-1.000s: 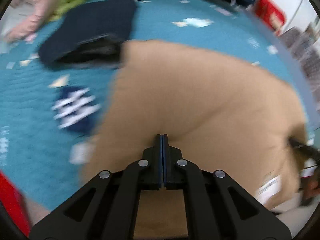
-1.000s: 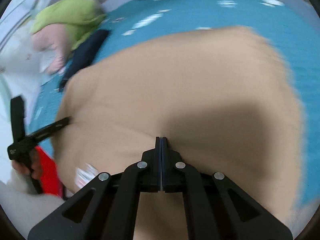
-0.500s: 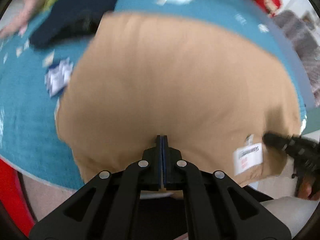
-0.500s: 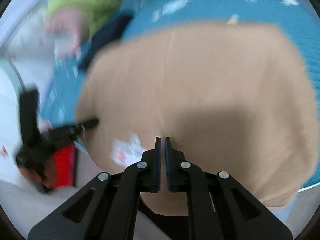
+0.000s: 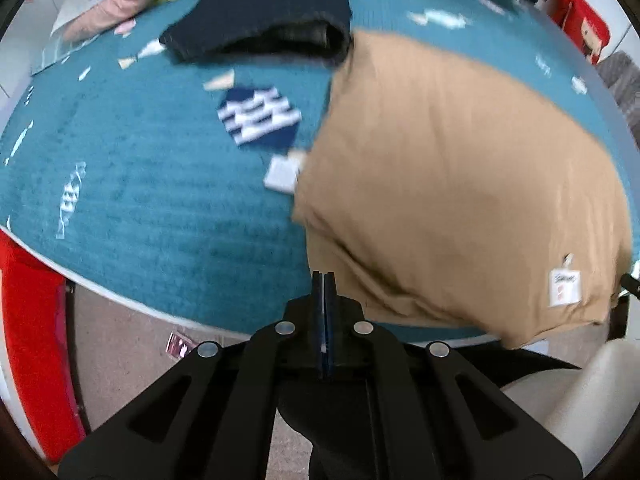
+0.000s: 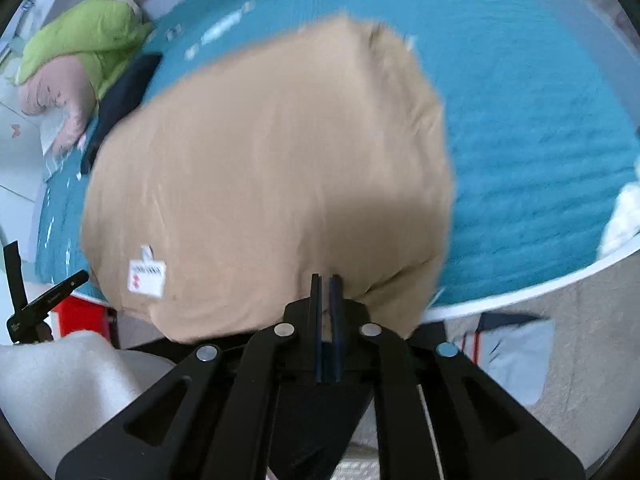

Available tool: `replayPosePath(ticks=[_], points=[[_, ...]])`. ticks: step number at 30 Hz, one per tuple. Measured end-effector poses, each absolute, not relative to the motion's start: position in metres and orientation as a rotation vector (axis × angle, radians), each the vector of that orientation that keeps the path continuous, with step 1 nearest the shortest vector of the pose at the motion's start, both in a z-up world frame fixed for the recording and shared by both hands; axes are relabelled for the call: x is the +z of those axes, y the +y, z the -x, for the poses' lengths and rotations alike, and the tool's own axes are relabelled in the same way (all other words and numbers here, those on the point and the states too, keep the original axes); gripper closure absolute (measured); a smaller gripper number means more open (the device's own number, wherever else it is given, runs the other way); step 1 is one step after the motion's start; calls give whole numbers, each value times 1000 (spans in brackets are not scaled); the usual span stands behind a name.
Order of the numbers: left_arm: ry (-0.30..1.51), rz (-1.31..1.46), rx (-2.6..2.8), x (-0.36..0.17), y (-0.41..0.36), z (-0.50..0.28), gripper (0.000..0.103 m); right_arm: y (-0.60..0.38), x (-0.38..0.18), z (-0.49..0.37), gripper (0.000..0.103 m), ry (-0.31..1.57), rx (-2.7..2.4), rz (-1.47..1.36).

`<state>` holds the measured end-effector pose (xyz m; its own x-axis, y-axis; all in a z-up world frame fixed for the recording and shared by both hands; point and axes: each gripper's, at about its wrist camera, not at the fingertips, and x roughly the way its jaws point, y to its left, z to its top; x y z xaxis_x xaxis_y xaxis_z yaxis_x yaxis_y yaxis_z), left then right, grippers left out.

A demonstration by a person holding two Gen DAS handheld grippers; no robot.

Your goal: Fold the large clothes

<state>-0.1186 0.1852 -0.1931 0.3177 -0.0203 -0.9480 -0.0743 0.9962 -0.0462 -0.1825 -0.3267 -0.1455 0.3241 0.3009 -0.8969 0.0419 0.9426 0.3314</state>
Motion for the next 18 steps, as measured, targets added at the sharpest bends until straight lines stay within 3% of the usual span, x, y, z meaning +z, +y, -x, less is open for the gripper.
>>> replayPosePath(ticks=[1, 3, 4, 5, 6, 7, 9, 11, 12, 13, 14, 18], points=[[1238, 111, 24, -189, 190, 117, 100, -332, -138, 181, 95, 1208, 167, -336], [1218, 183, -12, -186, 199, 102, 99, -343, -128, 168, 79, 1149, 139, -364], [1213, 193, -11, -181, 198, 90, 99, -343, -127, 158, 63, 1141, 128, -367], [1202, 210, -19, -179, 200, 79, 98, -352, -124, 148, 59, 1133, 121, -367], [1184, 222, -37, -179, 201, 69, 89, -357, -123, 136, 59, 1114, 136, -362], [1163, 221, -66, -180, 204, 59, 62, -357, -126, 125, 59, 1104, 142, -359], [1124, 184, -77, -186, 200, 36, 44, -363, -138, 99, 59, 1113, 167, -383], [1155, 203, -103, -196, 200, 8, 45, -367, -164, 74, 59, 1197, 156, -466], [1167, 249, -133, -202, 201, -3, 57, -362, -174, 61, 60, 1206, 170, -508], [1168, 286, -151, -207, 200, -12, 83, -355, -178, 48, 68, 1200, 175, -525], [1186, 294, -174, -213, 193, -22, 88, -354, -181, 42, 75, 1198, 156, -522], [1120, 217, -123, -205, 171, -39, 94, -348, -161, 27, 87, 1106, 116, -482]])
